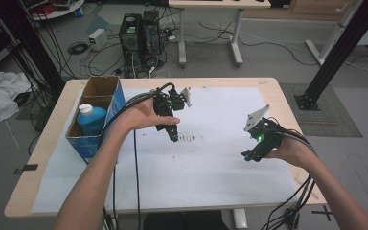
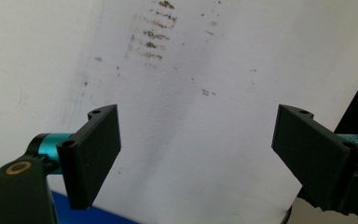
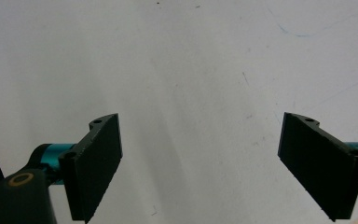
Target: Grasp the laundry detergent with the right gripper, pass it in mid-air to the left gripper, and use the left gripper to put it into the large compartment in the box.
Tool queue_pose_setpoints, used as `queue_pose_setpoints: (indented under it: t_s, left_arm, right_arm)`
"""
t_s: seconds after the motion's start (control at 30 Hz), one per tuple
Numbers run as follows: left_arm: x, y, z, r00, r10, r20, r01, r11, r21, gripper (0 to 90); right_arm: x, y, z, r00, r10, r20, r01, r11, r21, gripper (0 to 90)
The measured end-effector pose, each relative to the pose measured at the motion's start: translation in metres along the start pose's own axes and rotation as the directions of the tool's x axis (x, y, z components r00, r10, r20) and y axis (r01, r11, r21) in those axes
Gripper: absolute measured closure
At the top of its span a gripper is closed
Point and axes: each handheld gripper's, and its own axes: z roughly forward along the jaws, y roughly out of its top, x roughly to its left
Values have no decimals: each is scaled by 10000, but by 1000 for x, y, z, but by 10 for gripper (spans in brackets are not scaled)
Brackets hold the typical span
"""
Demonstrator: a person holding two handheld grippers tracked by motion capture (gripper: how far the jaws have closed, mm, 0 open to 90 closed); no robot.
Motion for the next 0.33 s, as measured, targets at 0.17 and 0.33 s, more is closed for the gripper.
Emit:
queue_pose_setpoints:
  t_s: [0.17,0.33]
  left_arm:
    - [-1,0,-1,10000,8,-6,-8,10000,39,156]
    - [-1,-2,-1,10000,-20,-39,20,10000,44,156]
  right_arm:
    - [1,1,0,10000,38,31,-38,10000,-16,128]
    - [2,0,0,10000,12,65,-12,10000,7,128]
